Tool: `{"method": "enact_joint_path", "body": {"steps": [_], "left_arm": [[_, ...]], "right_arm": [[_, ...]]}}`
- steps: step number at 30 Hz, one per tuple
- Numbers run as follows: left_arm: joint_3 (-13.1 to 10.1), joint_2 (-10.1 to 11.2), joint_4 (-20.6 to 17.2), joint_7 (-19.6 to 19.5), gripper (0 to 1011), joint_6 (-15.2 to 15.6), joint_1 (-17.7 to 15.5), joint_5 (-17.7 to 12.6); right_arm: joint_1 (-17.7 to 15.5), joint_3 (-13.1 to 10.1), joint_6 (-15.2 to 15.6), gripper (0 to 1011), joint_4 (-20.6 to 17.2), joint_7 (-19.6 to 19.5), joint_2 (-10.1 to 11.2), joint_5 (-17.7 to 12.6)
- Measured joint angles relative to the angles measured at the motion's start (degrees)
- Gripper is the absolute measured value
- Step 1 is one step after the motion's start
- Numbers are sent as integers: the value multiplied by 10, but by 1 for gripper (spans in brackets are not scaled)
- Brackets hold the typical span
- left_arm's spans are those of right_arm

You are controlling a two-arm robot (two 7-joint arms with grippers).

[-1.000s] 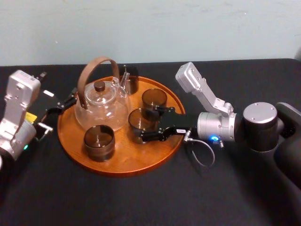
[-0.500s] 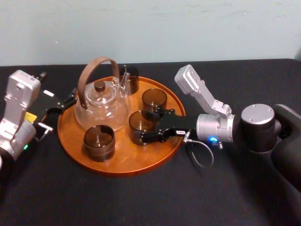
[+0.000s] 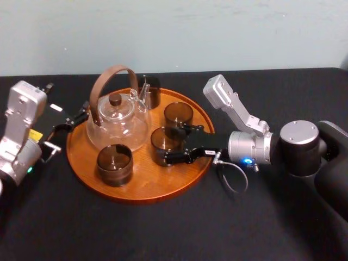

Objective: Pick up the glass from the table and place it on the tray.

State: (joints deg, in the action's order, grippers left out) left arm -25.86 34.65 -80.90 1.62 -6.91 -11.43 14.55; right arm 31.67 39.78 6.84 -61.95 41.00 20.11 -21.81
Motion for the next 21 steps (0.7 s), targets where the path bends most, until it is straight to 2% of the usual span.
{"method": "enact_joint_path", "body": {"steps": [5,9,21], "left_arm": [[0,0,0,0,1001,0,0,0],[0,0,0,0,1001,0,0,0],[0,0,0,0,1001,0,0,0]], "right_arm": [[0,0,1,905,0,0,0,0],[0,0,2,1002,0,0,0,0],[0,1,3,1003,0,1,0,-1]]}}
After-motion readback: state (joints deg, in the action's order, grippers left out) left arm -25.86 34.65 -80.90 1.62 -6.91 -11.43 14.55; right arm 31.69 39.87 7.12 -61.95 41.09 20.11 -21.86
